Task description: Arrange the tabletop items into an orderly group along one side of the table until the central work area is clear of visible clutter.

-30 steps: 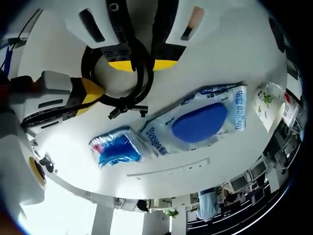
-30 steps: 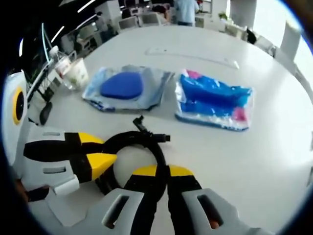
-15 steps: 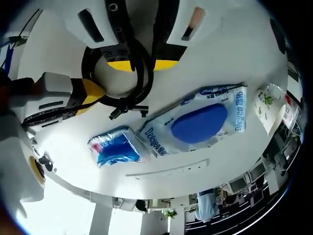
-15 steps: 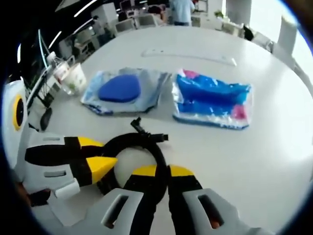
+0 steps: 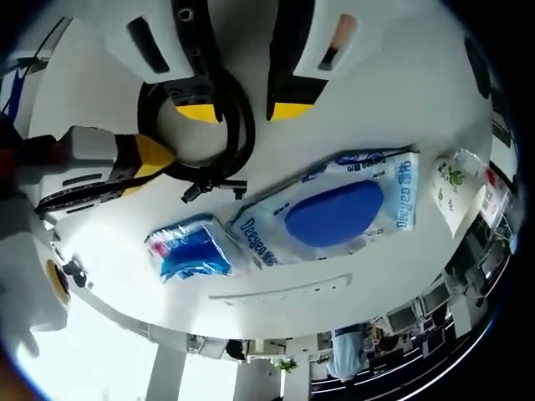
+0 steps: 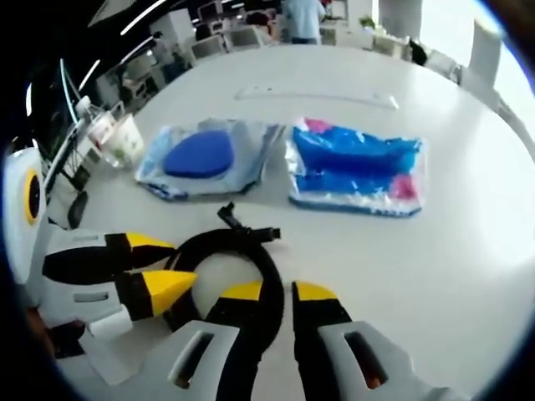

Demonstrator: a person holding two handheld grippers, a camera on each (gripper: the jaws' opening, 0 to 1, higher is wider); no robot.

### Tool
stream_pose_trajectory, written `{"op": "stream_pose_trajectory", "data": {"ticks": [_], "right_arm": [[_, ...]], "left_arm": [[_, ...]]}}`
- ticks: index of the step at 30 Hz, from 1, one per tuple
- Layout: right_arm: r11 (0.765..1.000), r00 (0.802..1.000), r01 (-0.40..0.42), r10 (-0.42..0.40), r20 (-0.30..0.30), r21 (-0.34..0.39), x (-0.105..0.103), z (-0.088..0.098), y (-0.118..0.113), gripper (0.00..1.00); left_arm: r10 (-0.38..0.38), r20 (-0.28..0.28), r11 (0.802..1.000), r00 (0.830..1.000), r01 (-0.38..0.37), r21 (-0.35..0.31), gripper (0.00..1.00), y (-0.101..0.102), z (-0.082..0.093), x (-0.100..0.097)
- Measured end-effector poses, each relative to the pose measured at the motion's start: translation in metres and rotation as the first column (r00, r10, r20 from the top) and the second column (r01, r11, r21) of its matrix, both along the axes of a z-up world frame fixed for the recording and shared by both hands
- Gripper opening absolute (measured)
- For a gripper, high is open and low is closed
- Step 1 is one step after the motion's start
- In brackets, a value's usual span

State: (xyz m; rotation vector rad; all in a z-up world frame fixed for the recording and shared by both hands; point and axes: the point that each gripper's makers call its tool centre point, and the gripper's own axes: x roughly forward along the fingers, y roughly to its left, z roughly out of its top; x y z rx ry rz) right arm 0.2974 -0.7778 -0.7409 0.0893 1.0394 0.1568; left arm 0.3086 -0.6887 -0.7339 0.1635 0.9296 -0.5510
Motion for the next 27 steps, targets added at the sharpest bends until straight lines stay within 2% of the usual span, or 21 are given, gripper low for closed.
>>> {"op": "stream_pose_trajectory", "data": {"ticks": [9,23,27], "right_arm": [[1.000,1.000,0.020,-0.020,0.006,0.013,-0.002,0.002,-0.003,0.12],[0.999,0.999,0.034,-0.034,0.042,0.013,0.001,0.012,-0.008,0.16],[0.999,0.997,0.048,-0.048,0.062,0.003,0.003,0.015,-0.013,0.16]], "left_arm": [[0.010,-0.013,1.000,1.000,-0.010,-0.013,0.23,0.001,0.001,-0.001],[0.028,0.005,0.999,1.000,-0.028,-0.030,0.25,0.007,0.008,0.002],[0.044,0.032,0.999,0.999,-0.043,-0.032,0.33,0.011,0.015,0.006]]}}
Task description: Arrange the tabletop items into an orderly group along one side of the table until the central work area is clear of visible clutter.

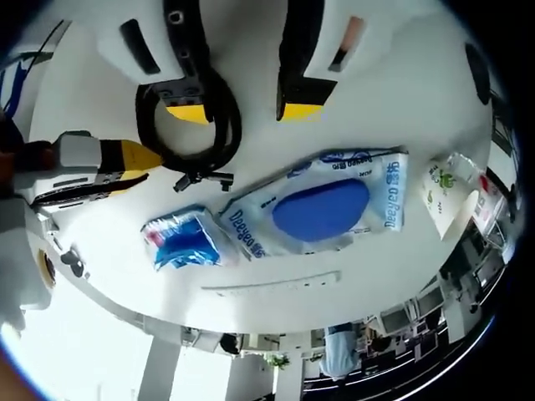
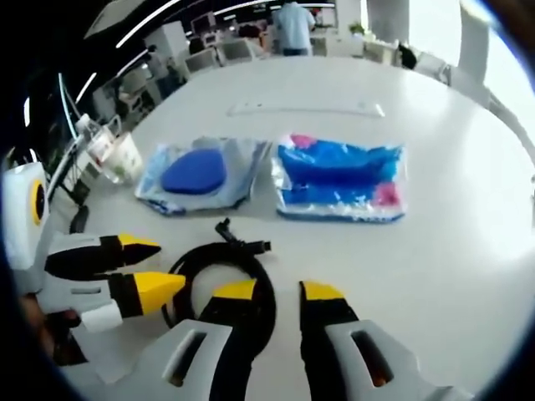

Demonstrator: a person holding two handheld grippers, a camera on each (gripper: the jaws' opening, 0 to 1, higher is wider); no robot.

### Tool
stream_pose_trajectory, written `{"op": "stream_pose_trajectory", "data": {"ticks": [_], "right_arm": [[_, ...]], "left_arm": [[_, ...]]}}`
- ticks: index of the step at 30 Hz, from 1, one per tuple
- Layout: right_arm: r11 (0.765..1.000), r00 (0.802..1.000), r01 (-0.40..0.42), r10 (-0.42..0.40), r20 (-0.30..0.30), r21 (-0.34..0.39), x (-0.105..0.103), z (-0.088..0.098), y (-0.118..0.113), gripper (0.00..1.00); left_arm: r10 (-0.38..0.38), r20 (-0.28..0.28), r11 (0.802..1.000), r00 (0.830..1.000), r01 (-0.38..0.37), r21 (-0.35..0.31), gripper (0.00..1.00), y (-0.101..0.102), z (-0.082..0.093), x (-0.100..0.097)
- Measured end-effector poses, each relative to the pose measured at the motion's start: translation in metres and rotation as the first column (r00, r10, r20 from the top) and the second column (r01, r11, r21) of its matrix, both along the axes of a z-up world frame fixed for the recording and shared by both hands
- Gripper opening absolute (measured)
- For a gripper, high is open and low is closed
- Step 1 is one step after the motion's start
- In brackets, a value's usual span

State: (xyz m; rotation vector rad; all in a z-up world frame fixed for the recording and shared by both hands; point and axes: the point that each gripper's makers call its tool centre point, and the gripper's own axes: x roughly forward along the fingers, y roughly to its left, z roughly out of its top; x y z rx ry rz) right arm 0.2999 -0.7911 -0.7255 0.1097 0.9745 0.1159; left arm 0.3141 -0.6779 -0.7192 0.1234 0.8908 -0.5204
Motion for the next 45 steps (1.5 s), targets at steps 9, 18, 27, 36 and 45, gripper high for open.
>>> {"op": "stream_pose_trajectory", "data": {"ticks": [9,18,27,36,45], "right_arm": [[1.000,1.000,0.010,-0.010,0.011,0.013,-0.004,0.003,-0.002,0.16],[1.000,0.999,0.016,-0.016,0.029,0.016,-0.012,0.006,-0.002,0.19],[1.000,0.999,0.009,-0.009,0.047,0.011,-0.024,0.010,-0.003,0.20],[1.000,0.998,-0.003,0.002,0.060,0.009,-0.038,0.014,-0.003,0.21],[1.000,0.998,-0.008,0.008,0.060,0.009,-0.054,0.013,-0.002,0.23]], "left_arm": [[0.011,0.006,1.000,1.000,-0.010,-0.004,0.33,0.006,0.000,-0.002],[0.009,-0.003,1.000,1.000,-0.009,-0.012,0.36,0.010,0.000,-0.013],[0.017,0.009,0.999,1.000,-0.017,-0.033,0.37,0.014,0.006,-0.020],[0.027,0.018,0.998,0.999,-0.026,-0.052,0.40,0.025,0.011,-0.034],[0.047,0.028,0.997,0.999,-0.045,-0.062,0.43,0.038,0.012,-0.049]]}}
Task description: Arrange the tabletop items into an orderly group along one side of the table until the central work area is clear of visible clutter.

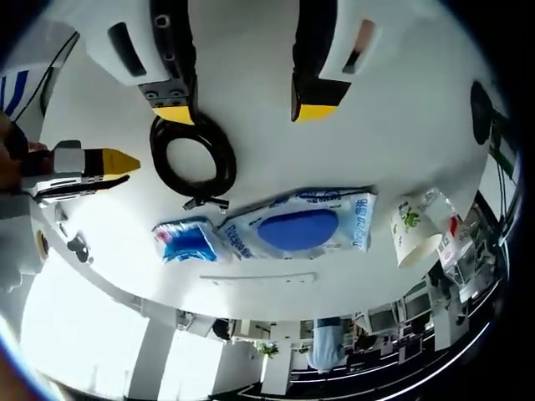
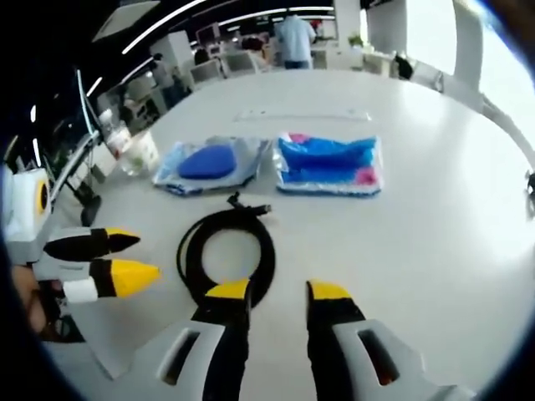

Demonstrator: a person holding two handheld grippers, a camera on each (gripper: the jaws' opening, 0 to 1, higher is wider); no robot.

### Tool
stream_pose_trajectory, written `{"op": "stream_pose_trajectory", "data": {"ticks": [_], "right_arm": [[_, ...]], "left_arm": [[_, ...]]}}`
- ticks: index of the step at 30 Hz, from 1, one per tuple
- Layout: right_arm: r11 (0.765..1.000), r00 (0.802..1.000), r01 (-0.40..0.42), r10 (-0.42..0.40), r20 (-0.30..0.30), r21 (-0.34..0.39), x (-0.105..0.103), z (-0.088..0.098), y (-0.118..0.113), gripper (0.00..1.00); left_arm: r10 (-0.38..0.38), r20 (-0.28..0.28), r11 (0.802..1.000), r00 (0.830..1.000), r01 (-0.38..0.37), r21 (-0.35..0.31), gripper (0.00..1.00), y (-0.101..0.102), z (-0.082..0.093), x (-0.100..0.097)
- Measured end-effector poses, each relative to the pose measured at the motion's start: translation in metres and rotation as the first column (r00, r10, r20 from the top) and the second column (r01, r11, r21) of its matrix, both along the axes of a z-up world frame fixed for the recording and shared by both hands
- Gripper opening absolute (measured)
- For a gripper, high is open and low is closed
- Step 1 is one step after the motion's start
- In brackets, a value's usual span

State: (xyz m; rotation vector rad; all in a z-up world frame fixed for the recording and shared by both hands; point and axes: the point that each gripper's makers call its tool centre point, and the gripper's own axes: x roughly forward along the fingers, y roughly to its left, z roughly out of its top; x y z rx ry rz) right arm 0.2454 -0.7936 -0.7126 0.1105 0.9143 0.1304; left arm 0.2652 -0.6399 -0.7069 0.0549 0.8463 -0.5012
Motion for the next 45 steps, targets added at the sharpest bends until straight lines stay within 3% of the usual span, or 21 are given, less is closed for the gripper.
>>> {"op": "stream_pose_trajectory", "data": {"ticks": [33,45], "right_arm": [[0.999,0.999,-0.035,0.035,0.036,-0.011,-0.043,0.008,-0.008,0.33],[0.998,0.996,-0.065,0.066,0.058,-0.009,-0.059,0.011,-0.001,0.36]], "left_arm": [[0.082,0.046,0.994,0.996,-0.078,-0.071,0.55,0.049,0.017,-0.032],[0.084,0.110,0.993,0.990,-0.073,-0.095,0.64,0.059,0.026,-0.041]]}}
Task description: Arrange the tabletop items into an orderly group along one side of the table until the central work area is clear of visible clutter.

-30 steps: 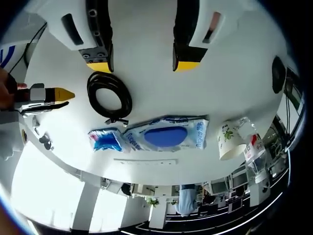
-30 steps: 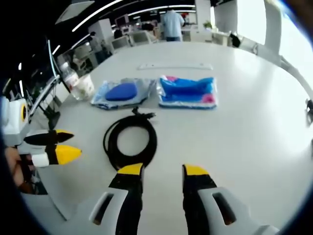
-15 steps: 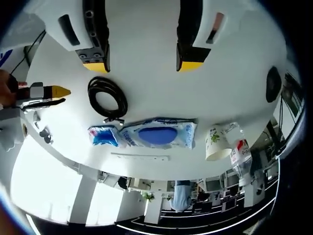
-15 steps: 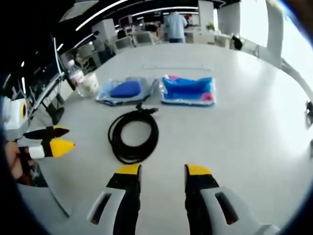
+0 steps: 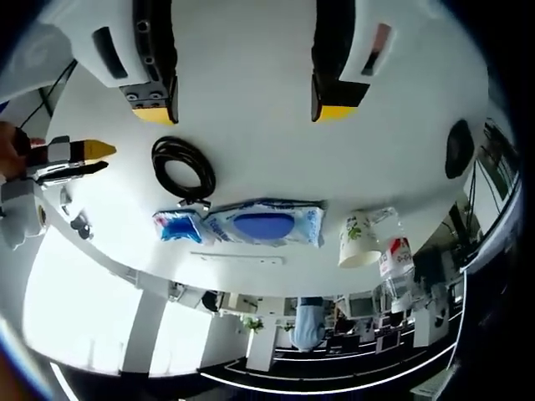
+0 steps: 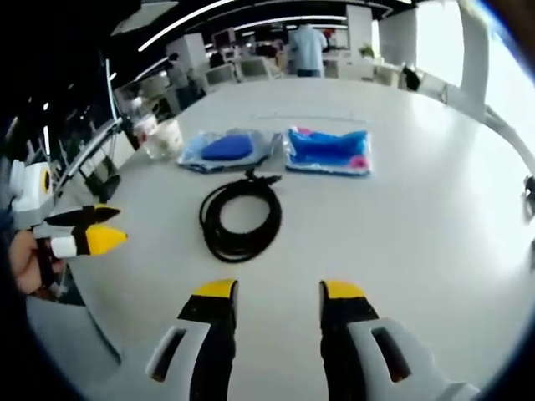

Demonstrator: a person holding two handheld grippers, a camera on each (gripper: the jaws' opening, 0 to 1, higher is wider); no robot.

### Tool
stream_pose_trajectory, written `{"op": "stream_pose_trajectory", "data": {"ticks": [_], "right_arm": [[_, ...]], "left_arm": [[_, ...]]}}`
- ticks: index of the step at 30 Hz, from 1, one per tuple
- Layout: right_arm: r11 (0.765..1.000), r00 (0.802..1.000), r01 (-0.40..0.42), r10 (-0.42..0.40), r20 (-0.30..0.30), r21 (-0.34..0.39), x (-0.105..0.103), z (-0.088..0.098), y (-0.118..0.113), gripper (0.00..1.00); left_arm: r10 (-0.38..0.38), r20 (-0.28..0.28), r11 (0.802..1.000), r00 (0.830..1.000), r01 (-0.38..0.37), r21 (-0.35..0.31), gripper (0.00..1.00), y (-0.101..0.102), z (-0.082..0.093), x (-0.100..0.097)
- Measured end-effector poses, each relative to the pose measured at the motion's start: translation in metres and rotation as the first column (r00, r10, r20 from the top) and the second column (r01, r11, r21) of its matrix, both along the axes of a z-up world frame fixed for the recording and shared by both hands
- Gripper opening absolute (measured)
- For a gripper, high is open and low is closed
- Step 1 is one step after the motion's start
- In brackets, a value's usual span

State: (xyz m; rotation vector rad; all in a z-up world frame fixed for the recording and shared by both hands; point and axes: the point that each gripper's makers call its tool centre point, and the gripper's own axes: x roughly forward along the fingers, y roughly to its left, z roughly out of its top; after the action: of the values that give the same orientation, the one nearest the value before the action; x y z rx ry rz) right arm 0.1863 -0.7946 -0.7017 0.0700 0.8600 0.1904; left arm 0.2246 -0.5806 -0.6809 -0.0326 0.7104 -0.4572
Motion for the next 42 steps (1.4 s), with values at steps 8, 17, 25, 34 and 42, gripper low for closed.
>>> {"op": "stream_pose_trajectory", "data": {"ticks": [8,17,25,34,42], "right_arm": [[1.000,1.000,-0.008,0.008,0.005,0.007,-0.009,0.000,0.004,0.39],[1.000,0.999,-0.008,0.007,0.035,0.016,-0.014,0.009,0.006,0.43],[0.999,0.997,-0.032,0.030,0.064,0.023,-0.027,0.018,0.013,0.48],[0.999,0.996,-0.036,0.034,0.086,0.028,-0.050,0.021,0.013,0.52],[0.998,0.994,-0.046,0.043,0.105,0.030,-0.058,0.027,0.015,0.55]], "left_arm": [[0.018,0.037,1.000,0.999,-0.018,-0.003,0.67,0.011,0.010,-0.004],[0.041,0.092,0.999,0.995,-0.040,-0.015,0.70,0.021,0.028,-0.009],[0.058,0.129,0.998,0.990,-0.057,-0.008,0.76,0.034,0.035,-0.018],[0.069,0.165,0.998,0.984,-0.069,-0.007,0.80,0.046,0.044,-0.029],[0.058,0.182,0.998,0.982,-0.058,-0.004,0.84,0.043,0.049,-0.039]]}}
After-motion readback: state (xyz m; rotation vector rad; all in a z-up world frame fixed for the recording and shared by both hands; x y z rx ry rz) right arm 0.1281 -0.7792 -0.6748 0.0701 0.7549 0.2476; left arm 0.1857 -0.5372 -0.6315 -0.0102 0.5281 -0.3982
